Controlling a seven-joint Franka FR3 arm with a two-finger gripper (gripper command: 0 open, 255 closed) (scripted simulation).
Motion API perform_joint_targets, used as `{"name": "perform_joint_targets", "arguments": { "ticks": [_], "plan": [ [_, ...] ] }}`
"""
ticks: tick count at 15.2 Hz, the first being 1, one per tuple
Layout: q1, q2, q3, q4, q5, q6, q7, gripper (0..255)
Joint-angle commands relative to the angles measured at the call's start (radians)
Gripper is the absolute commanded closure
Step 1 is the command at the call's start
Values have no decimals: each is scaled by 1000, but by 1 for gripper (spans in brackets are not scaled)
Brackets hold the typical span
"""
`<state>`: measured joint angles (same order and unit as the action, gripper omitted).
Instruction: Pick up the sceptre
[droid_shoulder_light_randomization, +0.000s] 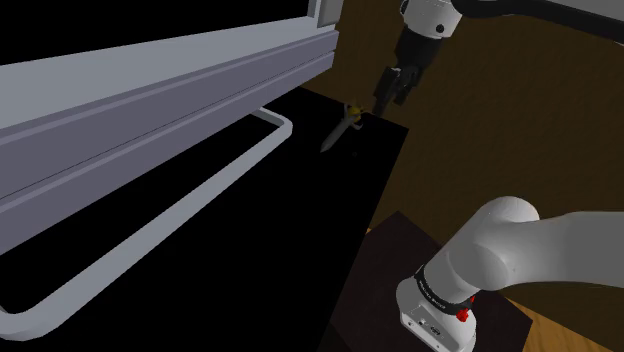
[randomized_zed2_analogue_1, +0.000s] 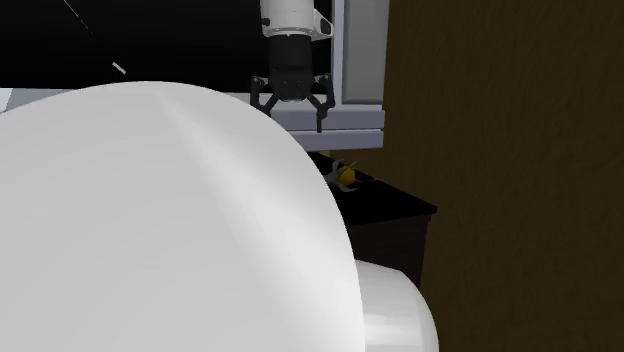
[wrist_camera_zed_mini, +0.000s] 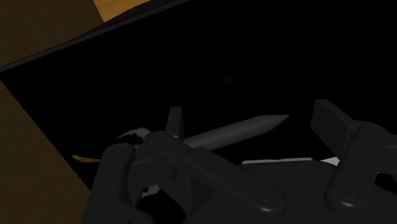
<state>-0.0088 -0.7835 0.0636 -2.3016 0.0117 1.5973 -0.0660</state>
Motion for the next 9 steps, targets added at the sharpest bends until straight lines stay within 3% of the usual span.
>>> {"name": "perform_joint_targets", "arguments": {
  "ticks": [1,9],
  "plan": [
    [0,0,0,0,0,0,0,0],
    [-216,225,150,13,89,232,645,0]
  ]
}}
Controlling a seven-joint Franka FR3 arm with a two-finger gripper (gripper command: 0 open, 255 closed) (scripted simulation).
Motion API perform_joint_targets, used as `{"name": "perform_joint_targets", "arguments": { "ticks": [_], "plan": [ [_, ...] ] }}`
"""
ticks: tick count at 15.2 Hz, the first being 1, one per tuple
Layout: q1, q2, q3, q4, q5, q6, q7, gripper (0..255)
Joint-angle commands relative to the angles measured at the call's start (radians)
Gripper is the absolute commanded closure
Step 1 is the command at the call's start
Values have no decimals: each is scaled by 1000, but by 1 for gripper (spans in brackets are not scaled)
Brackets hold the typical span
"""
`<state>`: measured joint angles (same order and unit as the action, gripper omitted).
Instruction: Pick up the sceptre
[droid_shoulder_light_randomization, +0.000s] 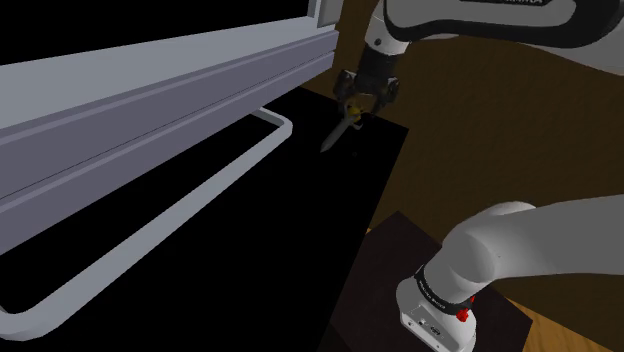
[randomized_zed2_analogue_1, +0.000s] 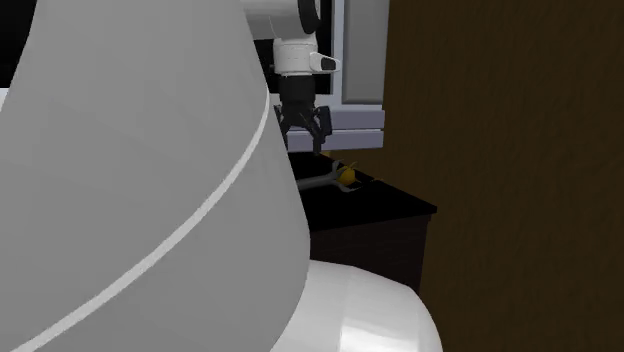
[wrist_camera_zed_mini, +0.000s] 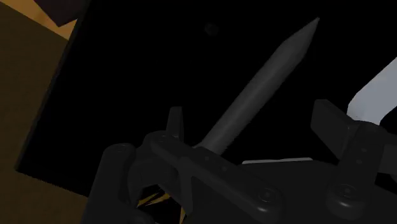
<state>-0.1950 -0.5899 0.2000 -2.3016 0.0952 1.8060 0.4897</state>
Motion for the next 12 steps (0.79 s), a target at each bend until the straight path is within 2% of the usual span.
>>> {"name": "perform_joint_targets", "arguments": {
  "ticks": [1,6,12],
  "plan": [
    [-57,60,28,18,11,49,168,0],
    [-180,185,81,35,19,169,540,0],
    [-178,199,88,-34,22,252,541,0]
  ]
}}
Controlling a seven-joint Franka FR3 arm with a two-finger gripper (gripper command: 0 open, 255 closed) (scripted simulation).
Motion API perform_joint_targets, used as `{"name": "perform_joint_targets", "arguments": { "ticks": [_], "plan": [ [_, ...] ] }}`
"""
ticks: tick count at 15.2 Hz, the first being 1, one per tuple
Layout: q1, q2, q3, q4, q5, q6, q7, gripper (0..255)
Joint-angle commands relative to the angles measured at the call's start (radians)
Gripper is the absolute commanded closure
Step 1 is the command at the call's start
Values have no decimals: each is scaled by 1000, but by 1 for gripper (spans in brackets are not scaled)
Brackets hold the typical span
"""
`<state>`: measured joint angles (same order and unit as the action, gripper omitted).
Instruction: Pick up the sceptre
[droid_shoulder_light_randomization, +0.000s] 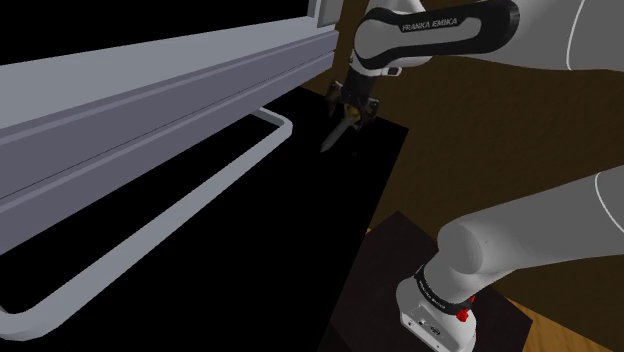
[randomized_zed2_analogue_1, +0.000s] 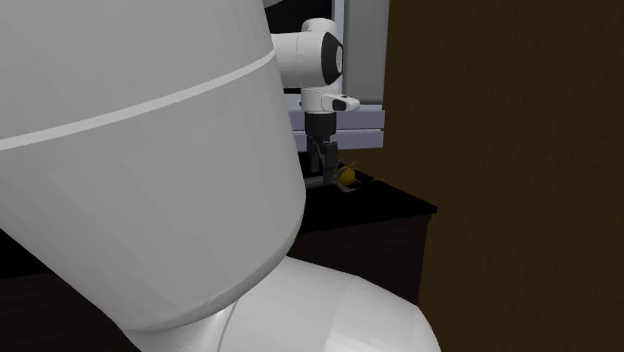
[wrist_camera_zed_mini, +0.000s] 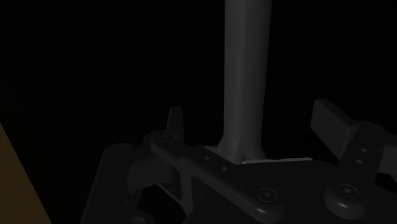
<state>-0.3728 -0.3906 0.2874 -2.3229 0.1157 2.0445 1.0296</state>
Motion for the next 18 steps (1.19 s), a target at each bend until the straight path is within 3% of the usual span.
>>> {"name": "perform_joint_targets", "arguments": {
  "ticks": [1,3,4,13,18],
  "plan": [
    [0,3,2,-24,1,27,1,0],
    [1,5,3,-30,2,35,1,0],
    [1,6,4,-29,1,35,3,255],
    [1,5,3,-30,2,35,1,255],
    [-1,-10,-4,26,0,-35,1,255]
  ]
}}
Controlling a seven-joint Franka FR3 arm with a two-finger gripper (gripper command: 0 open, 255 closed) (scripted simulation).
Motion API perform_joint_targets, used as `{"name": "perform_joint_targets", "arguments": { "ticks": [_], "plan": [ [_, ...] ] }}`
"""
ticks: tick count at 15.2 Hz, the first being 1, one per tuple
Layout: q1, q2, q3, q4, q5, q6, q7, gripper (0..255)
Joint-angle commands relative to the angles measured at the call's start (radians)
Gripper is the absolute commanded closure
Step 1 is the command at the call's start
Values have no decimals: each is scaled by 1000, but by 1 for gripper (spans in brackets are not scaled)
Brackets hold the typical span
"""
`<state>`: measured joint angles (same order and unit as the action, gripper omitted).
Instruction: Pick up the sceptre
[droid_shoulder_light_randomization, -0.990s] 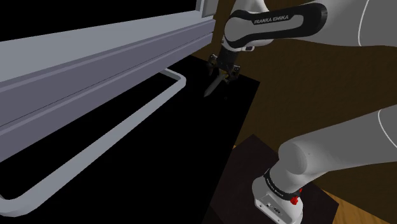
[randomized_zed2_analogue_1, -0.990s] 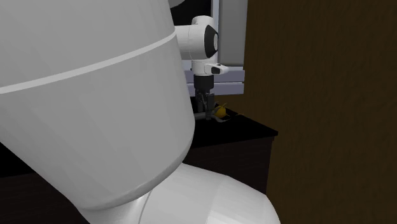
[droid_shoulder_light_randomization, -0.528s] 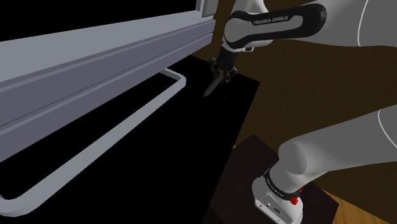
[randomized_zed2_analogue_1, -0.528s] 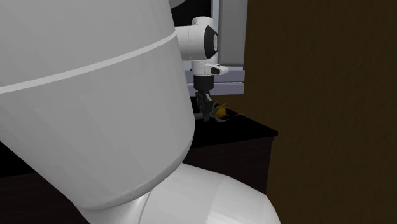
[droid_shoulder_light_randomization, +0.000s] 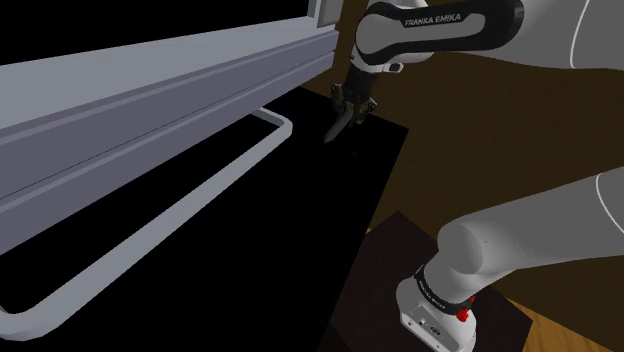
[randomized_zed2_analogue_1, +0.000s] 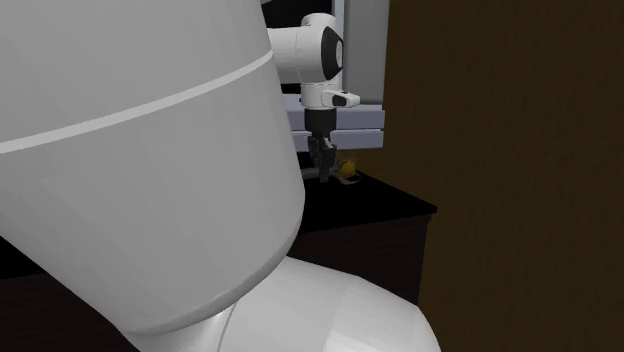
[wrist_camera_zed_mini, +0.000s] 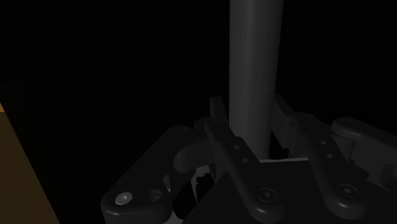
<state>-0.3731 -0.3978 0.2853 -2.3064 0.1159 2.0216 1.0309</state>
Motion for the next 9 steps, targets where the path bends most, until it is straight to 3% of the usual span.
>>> {"name": "perform_joint_targets", "arguments": {
  "ticks": [1,9],
  "plan": [
    [-1,-4,-3,21,-1,-25,-1,255],
    [-4,-13,-12,121,-6,-134,0,255]
  ]
}}
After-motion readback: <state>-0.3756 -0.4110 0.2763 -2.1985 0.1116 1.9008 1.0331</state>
